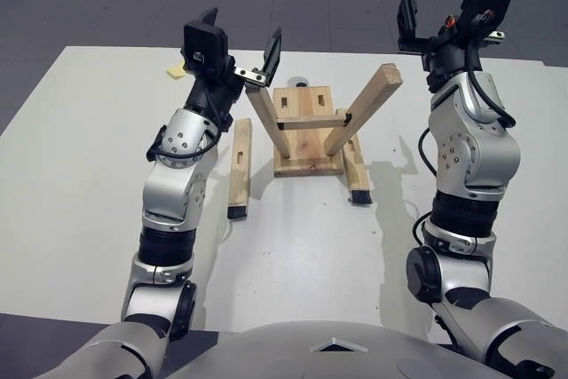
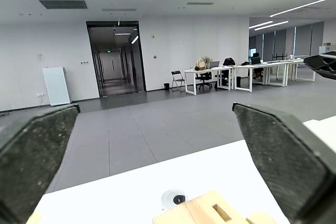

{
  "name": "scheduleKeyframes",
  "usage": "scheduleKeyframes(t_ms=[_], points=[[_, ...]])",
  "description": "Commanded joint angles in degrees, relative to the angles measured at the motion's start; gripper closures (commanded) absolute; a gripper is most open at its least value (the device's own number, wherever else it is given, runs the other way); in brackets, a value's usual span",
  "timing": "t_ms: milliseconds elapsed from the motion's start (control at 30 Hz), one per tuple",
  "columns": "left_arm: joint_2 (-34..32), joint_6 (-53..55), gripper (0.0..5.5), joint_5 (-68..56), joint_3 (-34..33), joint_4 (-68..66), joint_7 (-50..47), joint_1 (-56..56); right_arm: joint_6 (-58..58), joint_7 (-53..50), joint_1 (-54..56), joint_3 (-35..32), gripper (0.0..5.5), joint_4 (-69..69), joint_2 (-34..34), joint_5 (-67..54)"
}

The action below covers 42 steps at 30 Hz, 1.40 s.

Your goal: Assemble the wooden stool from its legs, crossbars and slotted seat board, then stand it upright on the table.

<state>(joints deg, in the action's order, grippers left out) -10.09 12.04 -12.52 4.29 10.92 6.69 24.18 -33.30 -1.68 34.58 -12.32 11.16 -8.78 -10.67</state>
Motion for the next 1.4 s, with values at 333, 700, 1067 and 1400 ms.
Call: scheduleKeyframes(t_ms=[333,700,1067,1400], points=[[3.01,-3.28,0.1,-1.02,-6.13,-1.46,-1.1,5.4,-0.73,0.5,-2.29,0.06,0.11,-0.43,-0.74,0.07],[8.25,5.47,0.1,-11.75,-11.72,-1.76,-6.26,20.19,0.09,-0.2,-2.67,-0.21,0.11,-1.29,-0.46,0.26],[7.05,6.68,0.1,-6.03,-3.31,-10.68,1.24,8.35,1.1,-0.37,-1.99,-0.33,0.11,-2.97,-0.57,0.23],[8.27,-3.33,0.1,-12.85,-15.51,-1.51,-3.94,21.11,2.95,-0.36,-2.52,-0.62,0.11,-4.05,-0.71,0.44]])
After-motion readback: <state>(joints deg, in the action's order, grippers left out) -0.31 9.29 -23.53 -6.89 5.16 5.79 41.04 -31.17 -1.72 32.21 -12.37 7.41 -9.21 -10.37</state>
